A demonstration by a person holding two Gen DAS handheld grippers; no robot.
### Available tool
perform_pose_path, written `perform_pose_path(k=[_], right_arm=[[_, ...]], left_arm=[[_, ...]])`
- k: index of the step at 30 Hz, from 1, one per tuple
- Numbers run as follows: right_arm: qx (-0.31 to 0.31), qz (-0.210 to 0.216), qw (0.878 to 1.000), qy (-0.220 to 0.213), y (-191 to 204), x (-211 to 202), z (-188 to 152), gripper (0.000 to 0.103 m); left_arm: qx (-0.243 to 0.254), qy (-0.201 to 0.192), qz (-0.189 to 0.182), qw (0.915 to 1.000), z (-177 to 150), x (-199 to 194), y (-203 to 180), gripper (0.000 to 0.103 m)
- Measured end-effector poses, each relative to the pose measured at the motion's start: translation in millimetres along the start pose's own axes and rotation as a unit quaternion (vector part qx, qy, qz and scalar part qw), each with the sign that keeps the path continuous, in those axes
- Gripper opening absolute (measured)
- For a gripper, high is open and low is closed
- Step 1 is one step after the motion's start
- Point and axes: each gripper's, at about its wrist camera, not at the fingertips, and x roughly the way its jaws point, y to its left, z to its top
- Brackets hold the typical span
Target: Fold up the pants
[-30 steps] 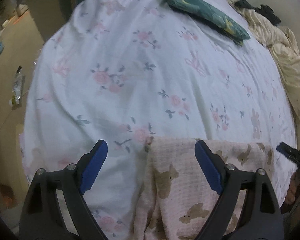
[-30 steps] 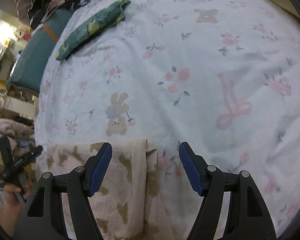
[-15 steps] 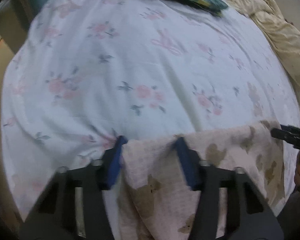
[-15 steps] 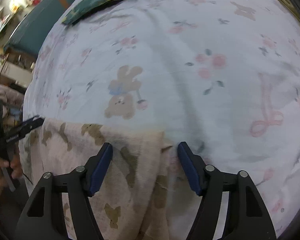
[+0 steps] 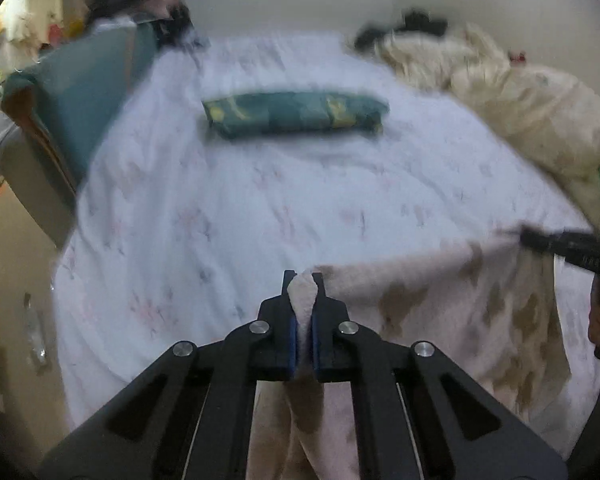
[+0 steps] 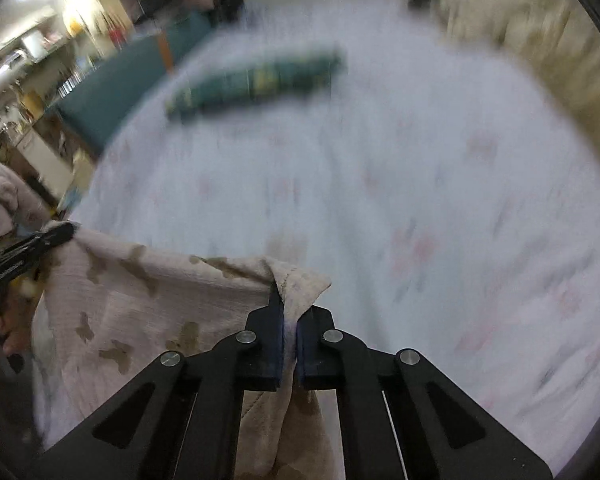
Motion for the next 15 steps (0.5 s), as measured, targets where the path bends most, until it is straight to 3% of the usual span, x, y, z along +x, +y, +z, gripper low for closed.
perform_pose_path(k=[4,11,15], right_arm=[[-0.014,-0.007,0.999,0.032,0,10,-11,0.004],[-0.040,0.017,0.999,0.015,9,-19,-15,0.004],[-0.090,-0.001,0.996,0.019,28,-42,-31,0.004]], left_arm=[[0.011,0.020,0.011,0.9997,-12,10,-3,0.003],[0.007,0.006,-0.015,0.9998,-18,-22,8,0.004],[0.060,0.009,-0.013,0.9981,-34,-50,-7,0.004]])
